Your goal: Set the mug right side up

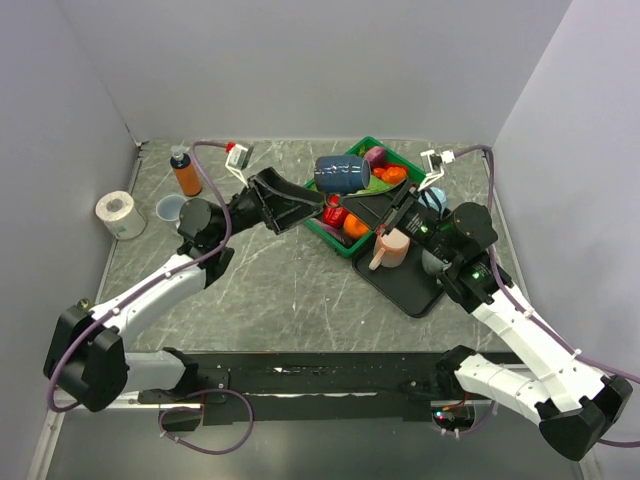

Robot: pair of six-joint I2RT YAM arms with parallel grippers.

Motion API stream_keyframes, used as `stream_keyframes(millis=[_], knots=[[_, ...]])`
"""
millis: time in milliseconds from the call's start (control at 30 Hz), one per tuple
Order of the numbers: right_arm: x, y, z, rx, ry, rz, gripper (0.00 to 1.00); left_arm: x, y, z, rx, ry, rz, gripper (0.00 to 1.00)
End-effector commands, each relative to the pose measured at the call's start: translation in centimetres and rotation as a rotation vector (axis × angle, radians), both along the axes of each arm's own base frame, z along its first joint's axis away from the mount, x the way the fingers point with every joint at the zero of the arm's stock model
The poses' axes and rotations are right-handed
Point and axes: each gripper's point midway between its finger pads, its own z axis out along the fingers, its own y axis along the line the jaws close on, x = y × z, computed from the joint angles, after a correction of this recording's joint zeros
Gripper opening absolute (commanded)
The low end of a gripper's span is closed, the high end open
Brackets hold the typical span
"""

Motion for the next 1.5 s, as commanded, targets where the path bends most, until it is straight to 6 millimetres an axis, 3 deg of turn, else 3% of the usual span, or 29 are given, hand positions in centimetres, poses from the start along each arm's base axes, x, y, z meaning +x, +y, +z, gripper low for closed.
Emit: stream_keyframes(millis=[0, 200, 433, 767, 1000, 1200, 1333, 1400, 1467], knots=[[-2.6, -0.8, 6.4, 0.12, -0.2, 0.046, 0.0, -2.0, 0.5, 5.4, -0.164, -0.085, -0.081, 0.99], [-2.4, -0.7, 4.9, 0.101, -0.189, 0.035, 0.0, -3.2, 0.3, 6.3, -0.257, -0.026, -0.21, 0.91], [-1.6, -0.3, 3.5, 0.072, -0.176, 0.017, 0.0, -2.8, -1.1, 5.3, -0.257, 0.055, -0.254, 0.7], [-1.5, -0.7, 2.7, 0.04, -0.191, -0.01, 0.0, -2.6, -1.1, 5.1, -0.25, 0.043, -0.222, 0.4], [-1.7, -0.3, 1.2, 0.002, -0.201, 0.016, 0.0, -2.5, -1.3, 5.1, -0.251, 0.053, -0.231, 0.27], [-1.4, -0.1, -0.2, -0.039, -0.203, 0.008, 0.0, -2.7, -1.5, 5.3, -0.24, 0.041, -0.246, 0.21], [-1.2, 0.0, -1.2, -0.065, -0.19, 0.006, 0.0, -2.5, -1.7, 5.3, -0.218, 0.033, -0.232, 0.01], [-1.2, -0.2, -1.5, -0.061, -0.204, -0.004, 0.0, -2.5, -1.7, 5.2, -0.214, 0.028, -0.218, 0.01], [-1.1, -0.4, -1.4, -0.057, -0.209, -0.022, 0.07, -2.2, -1.7, 5.0, -0.199, 0.038, -0.198, 0.01]])
